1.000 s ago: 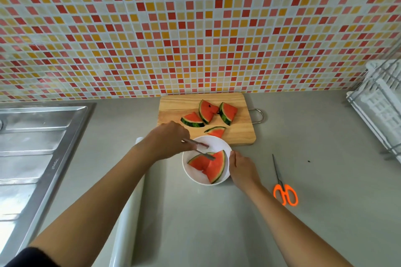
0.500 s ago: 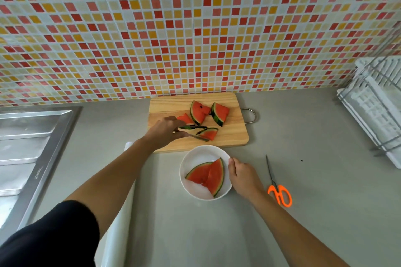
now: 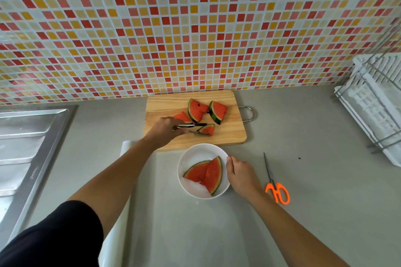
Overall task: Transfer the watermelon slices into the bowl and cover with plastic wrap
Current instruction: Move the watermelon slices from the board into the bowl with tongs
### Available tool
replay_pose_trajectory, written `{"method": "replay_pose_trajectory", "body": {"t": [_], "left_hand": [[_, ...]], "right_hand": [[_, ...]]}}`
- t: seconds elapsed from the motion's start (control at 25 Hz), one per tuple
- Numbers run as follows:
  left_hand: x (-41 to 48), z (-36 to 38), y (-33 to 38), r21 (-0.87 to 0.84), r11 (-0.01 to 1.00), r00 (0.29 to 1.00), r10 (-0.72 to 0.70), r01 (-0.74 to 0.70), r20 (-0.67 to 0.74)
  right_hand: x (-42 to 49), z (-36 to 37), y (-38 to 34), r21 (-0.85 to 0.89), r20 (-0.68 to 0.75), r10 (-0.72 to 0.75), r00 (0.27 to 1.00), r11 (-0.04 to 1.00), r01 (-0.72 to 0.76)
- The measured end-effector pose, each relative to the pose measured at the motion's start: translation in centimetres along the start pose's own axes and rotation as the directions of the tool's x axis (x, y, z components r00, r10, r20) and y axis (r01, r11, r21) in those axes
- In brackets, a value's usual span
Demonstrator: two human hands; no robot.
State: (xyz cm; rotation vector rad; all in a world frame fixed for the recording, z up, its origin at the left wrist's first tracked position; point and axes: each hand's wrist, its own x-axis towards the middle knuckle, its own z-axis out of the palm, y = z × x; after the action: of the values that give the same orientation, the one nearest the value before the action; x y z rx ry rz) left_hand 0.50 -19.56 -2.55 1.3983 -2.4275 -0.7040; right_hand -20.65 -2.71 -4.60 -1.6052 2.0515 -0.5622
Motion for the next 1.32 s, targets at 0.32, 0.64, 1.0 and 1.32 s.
{"method": "replay_pose_trajectory", "body": {"t": [0.32,0.64,1.0,1.32], "left_hand": [[-4.6,-4.5,1.7,-0.153,0.976,0.982,0.131,-0.152,-0.138],[-10.1,-1.4,3.1,0.188,0.959,0.964,0.238,-0.213,-0.121],[-10.5,-1.4,4.0,0.537,0.777,0.893,0.44,-0.33,-0.089],[-10.4,-3.0,2.7,0.157,0.984,0.934,0.129,-0.08,-0.333]], "right_hand": [[0.0,0.2,-0.5,0.047,-0.024,0.042,0.999,0.998,-0.041],[0.2,0.7,-0.7,0.022,-0.075,0.046,0.996,0.999,-0.044],[0.2,0.8,-0.6,0.036,-0.071,0.061,0.996,0.998,-0.058],[0.0,0.6,-0.8,0.032,-0.059,0.048,0.997,0.998,-0.046]]}}
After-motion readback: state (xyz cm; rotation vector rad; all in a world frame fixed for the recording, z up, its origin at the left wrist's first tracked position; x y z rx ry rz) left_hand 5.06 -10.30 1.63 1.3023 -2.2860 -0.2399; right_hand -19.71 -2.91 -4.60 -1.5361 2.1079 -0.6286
